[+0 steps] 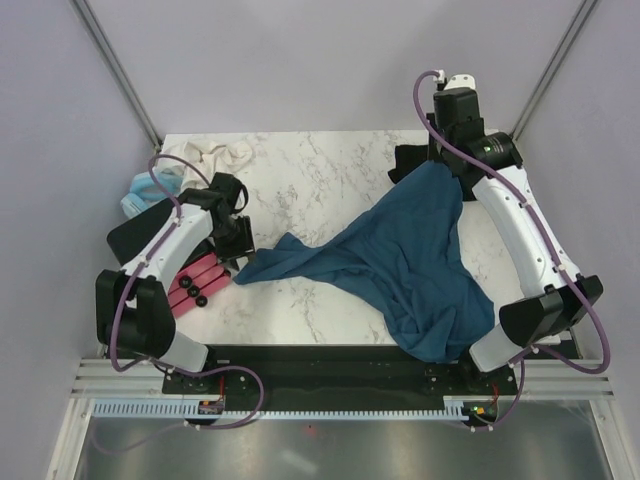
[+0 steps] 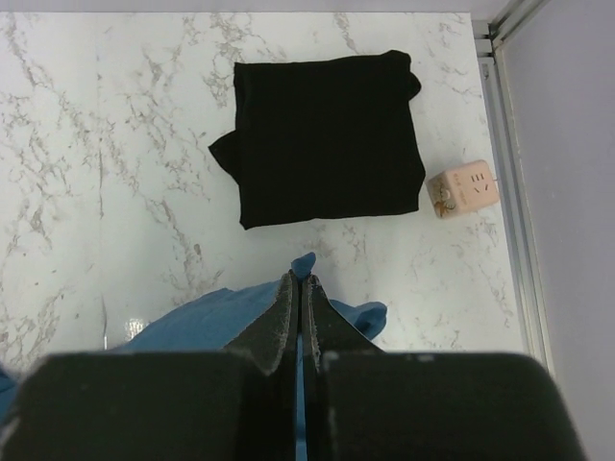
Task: Fold and stack the t-shirts
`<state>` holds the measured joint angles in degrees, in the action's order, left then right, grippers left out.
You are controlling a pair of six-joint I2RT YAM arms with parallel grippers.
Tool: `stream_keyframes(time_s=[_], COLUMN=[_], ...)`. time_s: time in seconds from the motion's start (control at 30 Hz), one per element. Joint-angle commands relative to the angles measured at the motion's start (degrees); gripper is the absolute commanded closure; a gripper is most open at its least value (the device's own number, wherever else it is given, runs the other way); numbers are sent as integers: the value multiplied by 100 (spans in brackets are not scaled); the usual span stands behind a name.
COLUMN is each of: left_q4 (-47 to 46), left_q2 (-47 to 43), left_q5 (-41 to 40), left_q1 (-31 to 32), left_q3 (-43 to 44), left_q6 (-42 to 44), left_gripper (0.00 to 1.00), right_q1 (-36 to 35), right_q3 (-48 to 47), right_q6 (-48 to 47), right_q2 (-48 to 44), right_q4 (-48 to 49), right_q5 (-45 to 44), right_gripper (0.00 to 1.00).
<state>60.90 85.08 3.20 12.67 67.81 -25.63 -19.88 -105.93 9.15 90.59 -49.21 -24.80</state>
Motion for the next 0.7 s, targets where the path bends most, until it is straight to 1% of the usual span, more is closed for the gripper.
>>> stream_keyframes(time_s=[0.0,0.07,0.2,0.27,0.37,0.57,0.67], left_q4=[-52,-35,149,141,132,158,150], left_q2=[281,413,738,791,843,1089,1116], left_q5=[-303,-442,-470,-478,-522,-619,-864], left_q1=[8,8,17,17,17,17,17], left_q3=[206,337,531,575,619,768,874], left_q6=[137,216,304,304,313,322,304], left_gripper=[49,49,49,49,49,49,49], right_q1=[291,501,590,695,871,889,898], right_q3=[-270,-209,-43,134,134,134,151], right_q6=[-132,-124,-97,-132,-115,-80,-97], right_q2=[-23,-24,-76,-120,-85,-76,-76], right_q4=[359,412,570,693,720,746,746], right_q5=[-8,10,54,-16,115,212,221], right_gripper=[100,100,100,100,100,100,100])
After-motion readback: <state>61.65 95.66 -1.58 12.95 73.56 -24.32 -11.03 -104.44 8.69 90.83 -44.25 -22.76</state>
